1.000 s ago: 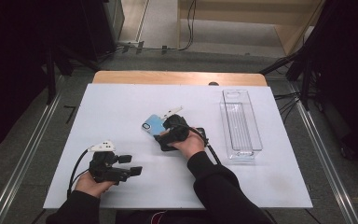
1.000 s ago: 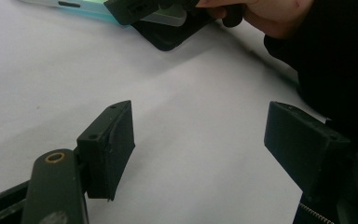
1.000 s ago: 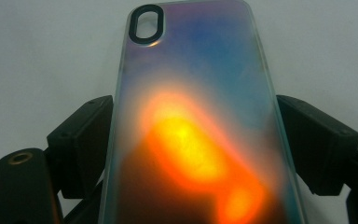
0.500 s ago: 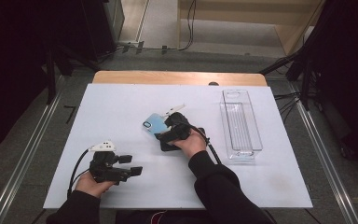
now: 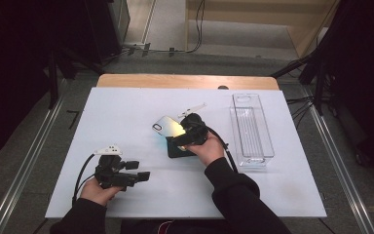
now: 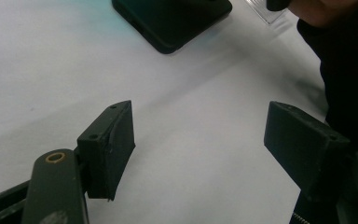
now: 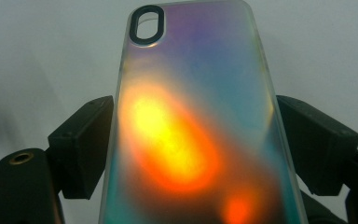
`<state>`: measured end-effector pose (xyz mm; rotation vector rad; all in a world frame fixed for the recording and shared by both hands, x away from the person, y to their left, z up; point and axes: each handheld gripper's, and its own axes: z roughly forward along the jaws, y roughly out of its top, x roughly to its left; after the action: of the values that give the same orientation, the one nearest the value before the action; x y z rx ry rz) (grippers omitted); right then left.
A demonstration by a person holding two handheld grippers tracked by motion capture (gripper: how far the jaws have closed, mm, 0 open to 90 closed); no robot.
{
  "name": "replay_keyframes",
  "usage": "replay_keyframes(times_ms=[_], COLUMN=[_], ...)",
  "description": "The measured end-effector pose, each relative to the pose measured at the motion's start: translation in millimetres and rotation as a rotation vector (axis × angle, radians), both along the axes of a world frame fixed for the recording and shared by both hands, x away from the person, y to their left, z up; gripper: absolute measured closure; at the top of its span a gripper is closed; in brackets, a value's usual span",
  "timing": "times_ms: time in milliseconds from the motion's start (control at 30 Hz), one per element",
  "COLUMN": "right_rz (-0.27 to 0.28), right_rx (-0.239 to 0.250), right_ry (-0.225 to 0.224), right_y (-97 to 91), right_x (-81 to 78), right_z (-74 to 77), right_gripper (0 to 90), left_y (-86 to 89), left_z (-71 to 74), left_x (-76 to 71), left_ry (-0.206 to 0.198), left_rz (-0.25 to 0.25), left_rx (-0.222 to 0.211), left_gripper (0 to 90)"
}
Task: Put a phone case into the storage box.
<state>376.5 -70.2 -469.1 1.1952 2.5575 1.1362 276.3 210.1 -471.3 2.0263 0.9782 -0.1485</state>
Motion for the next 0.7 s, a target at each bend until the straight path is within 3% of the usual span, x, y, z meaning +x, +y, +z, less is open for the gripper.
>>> replay_keyframes(times_ms=[433,700], right_rz=[0.012,-0.037], right_rx=[0.029,0.101], right_ry=[0.026,0.075], right_y=[-18.7,-38.9], right_x=[-28.5,-49.5], right_z=[11.8,9.3], right_gripper=[14.8,14.8], left_y=[-8.1,-17.0], left_z=[3.2,18.8], left_x=[7.2,16.1], left_ry=[0.017,0.003], left_rz=[0.009,0.028], left_rx=[-0.020,-0.046], left_gripper=[25.0,24.9])
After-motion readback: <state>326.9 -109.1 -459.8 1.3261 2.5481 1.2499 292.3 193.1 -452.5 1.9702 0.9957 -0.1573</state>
